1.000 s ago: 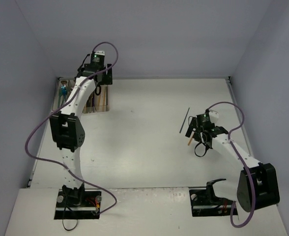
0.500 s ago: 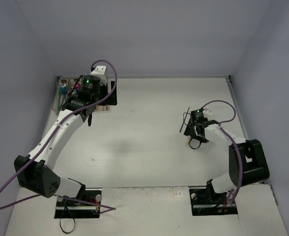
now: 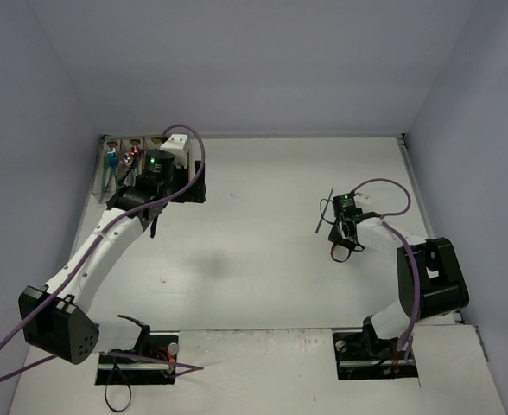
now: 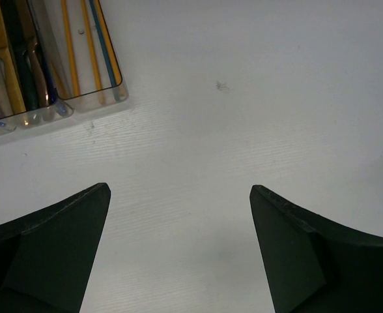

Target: Sort the eating utensils into containers

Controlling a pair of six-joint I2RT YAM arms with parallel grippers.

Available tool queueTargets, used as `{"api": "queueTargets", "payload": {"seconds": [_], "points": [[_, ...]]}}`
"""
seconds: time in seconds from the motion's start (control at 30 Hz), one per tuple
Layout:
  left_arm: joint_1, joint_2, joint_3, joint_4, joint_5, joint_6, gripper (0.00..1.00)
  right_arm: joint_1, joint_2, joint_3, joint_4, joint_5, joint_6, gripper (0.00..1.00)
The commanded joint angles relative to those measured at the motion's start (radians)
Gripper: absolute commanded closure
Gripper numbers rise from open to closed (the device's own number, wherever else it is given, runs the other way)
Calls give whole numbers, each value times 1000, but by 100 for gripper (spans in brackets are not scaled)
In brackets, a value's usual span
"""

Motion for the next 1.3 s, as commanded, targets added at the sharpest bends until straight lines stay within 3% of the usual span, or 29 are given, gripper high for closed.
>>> {"api": "queueTargets", "payload": {"seconds": [0.0,0.3,0.53,0.97,1.27], "points": [[-9,-17,17,78,82,-27,13,-7,-5,-11,7,22,-1,97],[-93,-10,30,98,145,-106,13,32,-220,17,13,-48,-96,100],[-192,6,-11,285,223,-249,13,138,-458,49,82,-153,-105,100],[-445,137,30,405,211,-280,17,162,-554,52,300,-283,104,100],[-500,227,107,395,176,-252,23,164,-557,2,386,-349,194,100]]}}
